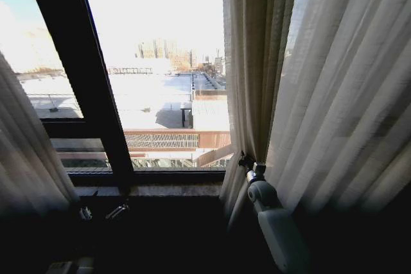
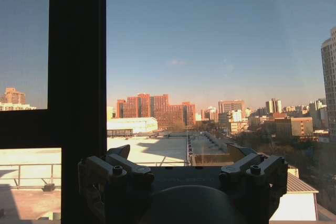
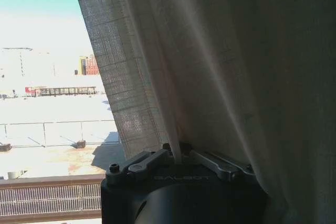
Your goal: Open the curtains by pulling them apart, changing their state from closed to fully open.
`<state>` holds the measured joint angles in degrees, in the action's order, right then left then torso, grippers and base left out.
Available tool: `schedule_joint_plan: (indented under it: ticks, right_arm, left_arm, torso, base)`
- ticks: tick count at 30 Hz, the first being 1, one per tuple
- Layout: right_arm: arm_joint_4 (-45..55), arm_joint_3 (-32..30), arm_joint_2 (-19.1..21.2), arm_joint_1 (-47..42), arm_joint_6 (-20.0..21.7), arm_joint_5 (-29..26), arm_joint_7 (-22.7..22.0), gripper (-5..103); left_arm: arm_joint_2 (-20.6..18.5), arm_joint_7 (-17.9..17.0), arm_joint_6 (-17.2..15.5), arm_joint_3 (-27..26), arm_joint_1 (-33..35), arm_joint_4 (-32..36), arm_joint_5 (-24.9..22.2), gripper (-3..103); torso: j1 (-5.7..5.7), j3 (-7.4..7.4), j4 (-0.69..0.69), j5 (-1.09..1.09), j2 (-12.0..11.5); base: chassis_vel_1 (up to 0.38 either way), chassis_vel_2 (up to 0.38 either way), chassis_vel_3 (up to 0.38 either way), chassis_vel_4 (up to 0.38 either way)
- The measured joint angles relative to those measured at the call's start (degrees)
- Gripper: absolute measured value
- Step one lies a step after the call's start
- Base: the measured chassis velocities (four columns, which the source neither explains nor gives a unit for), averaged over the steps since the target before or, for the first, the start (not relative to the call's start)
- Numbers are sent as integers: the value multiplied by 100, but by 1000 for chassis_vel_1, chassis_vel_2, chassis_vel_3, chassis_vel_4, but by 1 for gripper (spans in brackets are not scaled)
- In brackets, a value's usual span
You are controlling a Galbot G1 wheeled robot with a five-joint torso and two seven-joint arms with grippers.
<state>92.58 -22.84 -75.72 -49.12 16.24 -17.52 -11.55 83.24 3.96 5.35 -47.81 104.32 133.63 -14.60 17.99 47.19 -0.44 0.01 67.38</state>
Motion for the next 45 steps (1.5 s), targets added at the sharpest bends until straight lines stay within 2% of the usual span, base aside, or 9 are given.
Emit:
schedule_joint_plan:
  ticks: [45]
  right_arm:
    - [241,-107,129,-140,-1,-106,5,0]
  left_arm:
    - [61,6,80,47,30,40,102,100]
  torso:
    - [0,0,0,1,0]
  base:
    - [-357,-353,361,350]
